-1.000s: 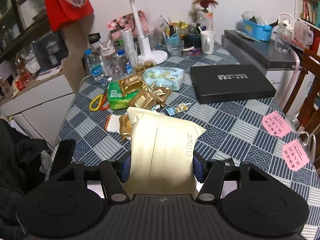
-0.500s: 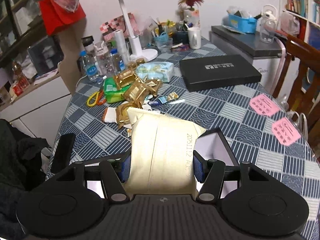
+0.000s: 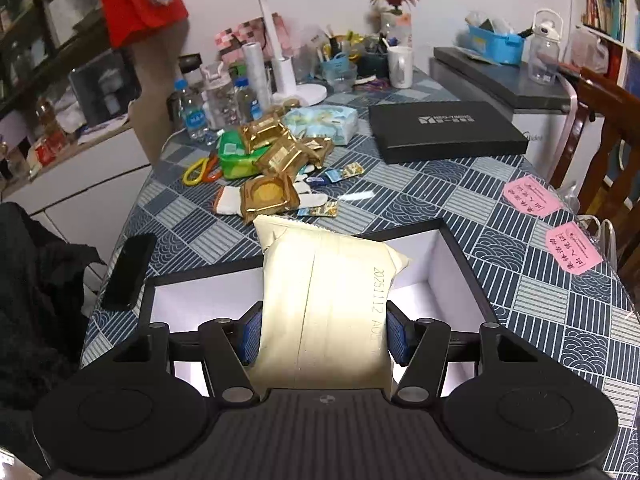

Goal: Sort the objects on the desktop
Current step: 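Carry the beige packet with the right tool over the open black box, then lower the held beige packet into the black box with the right tool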

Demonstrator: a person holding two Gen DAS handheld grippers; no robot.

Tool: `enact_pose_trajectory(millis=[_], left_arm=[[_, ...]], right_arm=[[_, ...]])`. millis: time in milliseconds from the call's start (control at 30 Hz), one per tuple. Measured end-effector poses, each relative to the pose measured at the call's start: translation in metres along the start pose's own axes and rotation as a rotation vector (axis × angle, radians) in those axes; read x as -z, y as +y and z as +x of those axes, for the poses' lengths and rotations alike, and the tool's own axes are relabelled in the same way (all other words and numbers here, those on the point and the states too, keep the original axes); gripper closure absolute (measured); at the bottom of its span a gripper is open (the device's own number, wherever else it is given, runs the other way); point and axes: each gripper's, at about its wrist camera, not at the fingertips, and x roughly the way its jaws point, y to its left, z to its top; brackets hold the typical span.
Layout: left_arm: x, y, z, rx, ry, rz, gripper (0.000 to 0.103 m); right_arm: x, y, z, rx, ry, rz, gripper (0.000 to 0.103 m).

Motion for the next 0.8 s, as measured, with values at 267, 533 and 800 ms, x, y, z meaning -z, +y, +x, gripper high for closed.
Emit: enact_pose_trajectory(millis=[267,533,800], left_arm=[[0.003,-0.003,0.003,0.005,0.015,0.004,0.0],[0.006,0.0,0.003,0.01,0.028,0.001,0.0],[0.008,0.003,0.005,0.013,0.037,-0.007,0.0]], right_arm=[[0.004,0.013,-0.003,-0.024,-0.011,-0.054,0.045],[0.01,0.02,0.002,-0.038,0.001,-0.071,0.045],[0.017,0.024,0.011,-0.043,0.029,-0.083,0.045]])
